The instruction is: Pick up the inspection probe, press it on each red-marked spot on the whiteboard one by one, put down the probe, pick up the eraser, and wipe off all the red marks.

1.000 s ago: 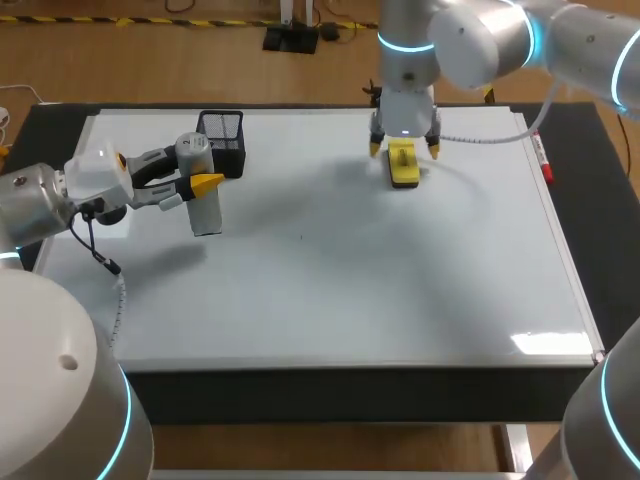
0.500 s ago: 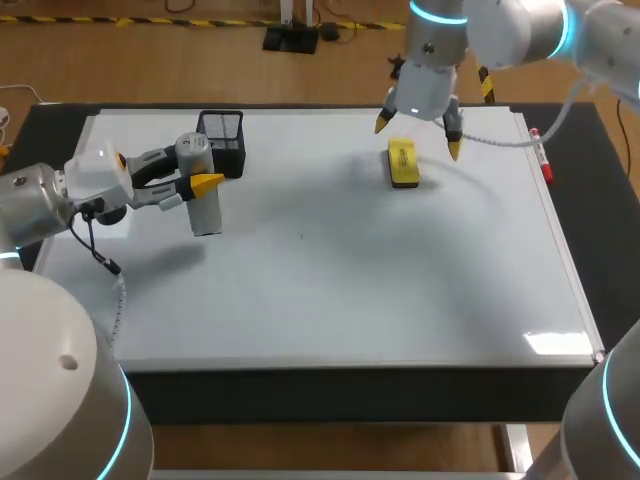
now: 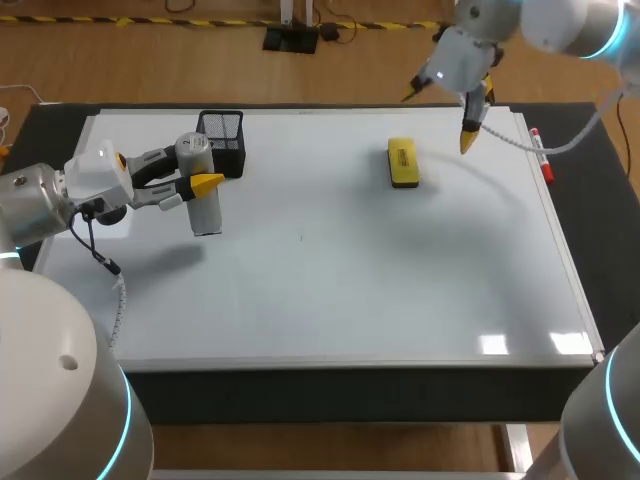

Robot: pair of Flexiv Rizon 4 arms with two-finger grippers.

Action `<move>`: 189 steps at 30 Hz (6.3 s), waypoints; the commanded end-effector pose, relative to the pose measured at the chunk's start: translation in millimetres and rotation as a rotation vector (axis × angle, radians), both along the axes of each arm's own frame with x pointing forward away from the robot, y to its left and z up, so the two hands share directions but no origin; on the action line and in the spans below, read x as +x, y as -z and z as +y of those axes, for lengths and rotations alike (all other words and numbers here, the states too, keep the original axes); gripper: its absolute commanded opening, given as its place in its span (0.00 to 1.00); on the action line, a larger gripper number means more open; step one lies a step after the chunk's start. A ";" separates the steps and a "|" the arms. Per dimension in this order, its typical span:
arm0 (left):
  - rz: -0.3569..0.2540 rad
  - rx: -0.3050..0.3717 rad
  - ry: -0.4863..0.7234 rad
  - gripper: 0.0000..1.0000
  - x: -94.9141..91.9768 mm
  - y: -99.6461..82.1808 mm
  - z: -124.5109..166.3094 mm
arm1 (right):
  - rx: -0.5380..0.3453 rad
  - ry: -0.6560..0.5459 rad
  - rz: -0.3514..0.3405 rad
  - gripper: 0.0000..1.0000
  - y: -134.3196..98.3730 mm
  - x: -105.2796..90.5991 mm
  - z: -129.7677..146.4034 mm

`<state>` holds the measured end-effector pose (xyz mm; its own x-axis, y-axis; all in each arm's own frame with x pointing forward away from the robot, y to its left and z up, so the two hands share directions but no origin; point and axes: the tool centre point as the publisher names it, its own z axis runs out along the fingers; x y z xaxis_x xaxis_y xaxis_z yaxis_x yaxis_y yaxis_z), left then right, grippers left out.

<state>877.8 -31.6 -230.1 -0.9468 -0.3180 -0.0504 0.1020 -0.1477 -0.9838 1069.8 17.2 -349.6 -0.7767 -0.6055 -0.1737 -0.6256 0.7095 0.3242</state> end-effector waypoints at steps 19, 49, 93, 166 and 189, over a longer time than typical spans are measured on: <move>-0.001 0.000 -0.002 0.00 -0.6 -0.9 -0.1 | 0.214 0.361 -0.045 1.00 -77.8 -18.4 -39.4; 0.014 0.020 0.032 0.00 15.8 -15.4 0.2 | 0.214 0.355 0.003 1.00 -81.6 -17.7 -40.7; -0.081 -0.047 0.339 0.00 184.0 -59.1 -0.5 | 0.214 0.355 0.003 1.00 -81.6 -17.7 -40.7; 0.036 -0.083 0.304 0.00 201.7 31.6 -8.5 | 0.214 0.355 0.003 1.00 -81.6 -17.7 -40.7; 0.051 -0.056 0.281 1.00 199.1 30.6 -4.2 | 0.214 0.355 0.003 1.00 -81.6 -17.7 -40.7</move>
<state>1080.9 -36.5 -266.4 -0.9994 -0.0342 0.0094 -0.0010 -0.2376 -0.9714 1052.1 -22.9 -268.9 -0.9318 -0.2473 -0.2658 -0.3517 0.7965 0.4919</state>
